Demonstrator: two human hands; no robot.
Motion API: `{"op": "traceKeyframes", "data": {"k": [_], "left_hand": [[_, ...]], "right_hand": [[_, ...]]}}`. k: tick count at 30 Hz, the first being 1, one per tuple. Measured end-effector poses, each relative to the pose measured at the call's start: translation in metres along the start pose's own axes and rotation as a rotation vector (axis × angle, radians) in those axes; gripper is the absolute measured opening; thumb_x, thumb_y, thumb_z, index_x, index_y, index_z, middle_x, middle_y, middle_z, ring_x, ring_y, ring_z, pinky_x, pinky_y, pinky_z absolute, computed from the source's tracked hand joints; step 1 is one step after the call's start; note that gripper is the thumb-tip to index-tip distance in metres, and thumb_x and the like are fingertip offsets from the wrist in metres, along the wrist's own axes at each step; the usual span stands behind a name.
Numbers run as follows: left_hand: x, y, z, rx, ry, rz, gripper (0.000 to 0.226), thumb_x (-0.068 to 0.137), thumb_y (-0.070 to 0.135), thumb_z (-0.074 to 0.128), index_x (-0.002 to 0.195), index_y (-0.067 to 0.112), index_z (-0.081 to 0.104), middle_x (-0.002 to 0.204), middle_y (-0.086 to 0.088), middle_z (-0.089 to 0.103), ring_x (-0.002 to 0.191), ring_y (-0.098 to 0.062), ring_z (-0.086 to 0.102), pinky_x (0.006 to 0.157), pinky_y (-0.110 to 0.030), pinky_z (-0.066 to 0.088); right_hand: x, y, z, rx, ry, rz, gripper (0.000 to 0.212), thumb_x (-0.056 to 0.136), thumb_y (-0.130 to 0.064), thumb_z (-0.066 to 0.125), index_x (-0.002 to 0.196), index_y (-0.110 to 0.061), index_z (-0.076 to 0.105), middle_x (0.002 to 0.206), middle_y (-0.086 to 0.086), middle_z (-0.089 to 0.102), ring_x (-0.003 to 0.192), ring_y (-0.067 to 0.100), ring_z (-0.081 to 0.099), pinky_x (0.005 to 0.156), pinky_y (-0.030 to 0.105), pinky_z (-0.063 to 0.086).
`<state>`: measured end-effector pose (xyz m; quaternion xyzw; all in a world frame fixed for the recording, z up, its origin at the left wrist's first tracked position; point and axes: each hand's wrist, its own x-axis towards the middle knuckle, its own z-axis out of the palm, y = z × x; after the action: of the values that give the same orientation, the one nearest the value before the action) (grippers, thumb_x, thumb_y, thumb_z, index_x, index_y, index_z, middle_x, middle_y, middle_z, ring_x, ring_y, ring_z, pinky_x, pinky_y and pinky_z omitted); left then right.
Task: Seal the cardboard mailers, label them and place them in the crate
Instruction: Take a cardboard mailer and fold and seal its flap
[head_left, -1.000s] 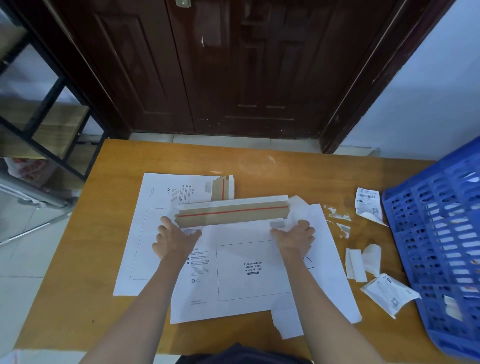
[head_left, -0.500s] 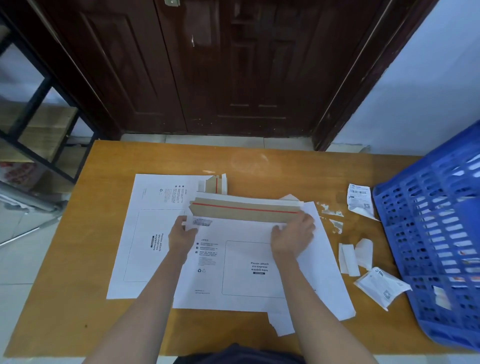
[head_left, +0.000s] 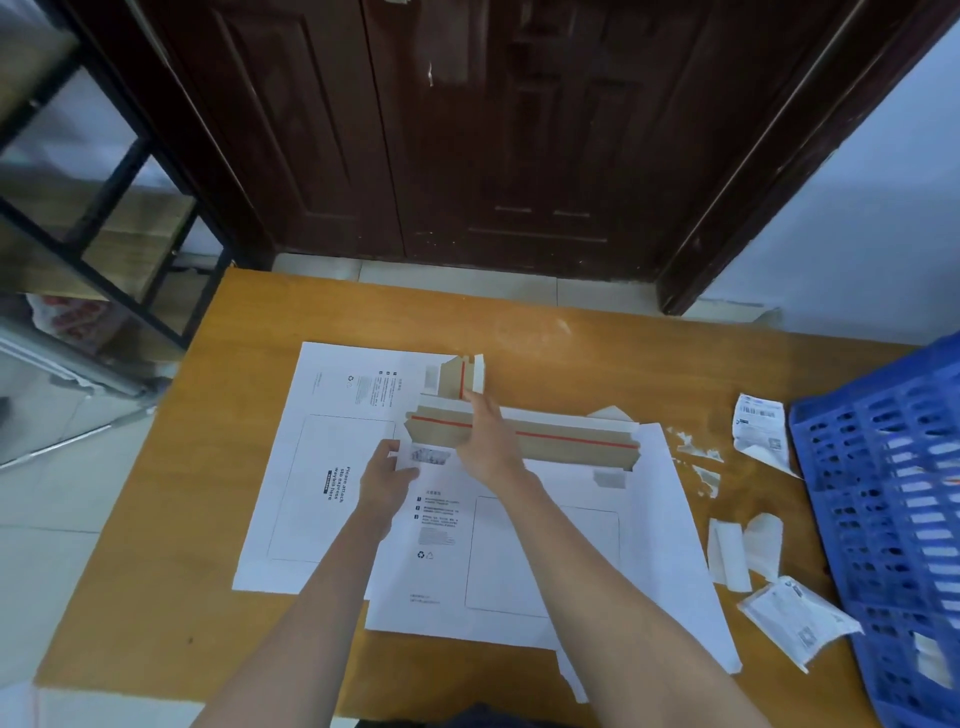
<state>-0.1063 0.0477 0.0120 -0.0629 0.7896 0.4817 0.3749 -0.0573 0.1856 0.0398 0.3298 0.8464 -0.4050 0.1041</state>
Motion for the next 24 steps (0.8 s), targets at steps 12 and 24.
{"op": "traceKeyframes", "data": {"k": [12, 24], "left_hand": [[0.006, 0.007, 0.005, -0.23, 0.105, -0.218, 0.014, 0.091, 0.022, 0.045, 0.089, 0.014, 0.056, 0.089, -0.004, 0.057, 0.081, -0.024, 0.049, 0.071, -0.032, 0.04], [0.013, 0.002, 0.025, 0.248, 0.283, -0.118, 0.023, 0.076, 0.03, 0.077, 0.077, 0.01, 0.064, 0.075, -0.012, 0.069, 0.067, -0.029, 0.063, 0.067, -0.037, 0.054]], "right_hand": [[-0.061, 0.033, 0.045, -0.307, 0.004, -0.233, 0.083, 0.079, 0.003, 0.051, 0.152, -0.014, 0.015, 0.153, 0.002, 0.019, 0.132, 0.023, 0.032, 0.109, 0.03, 0.025], [-0.066, 0.04, 0.047, -0.548, -0.05, -0.199, 0.075, 0.09, -0.015, 0.046, 0.153, -0.02, 0.005, 0.16, -0.007, 0.0, 0.135, 0.026, 0.019, 0.112, 0.036, 0.021]]}}
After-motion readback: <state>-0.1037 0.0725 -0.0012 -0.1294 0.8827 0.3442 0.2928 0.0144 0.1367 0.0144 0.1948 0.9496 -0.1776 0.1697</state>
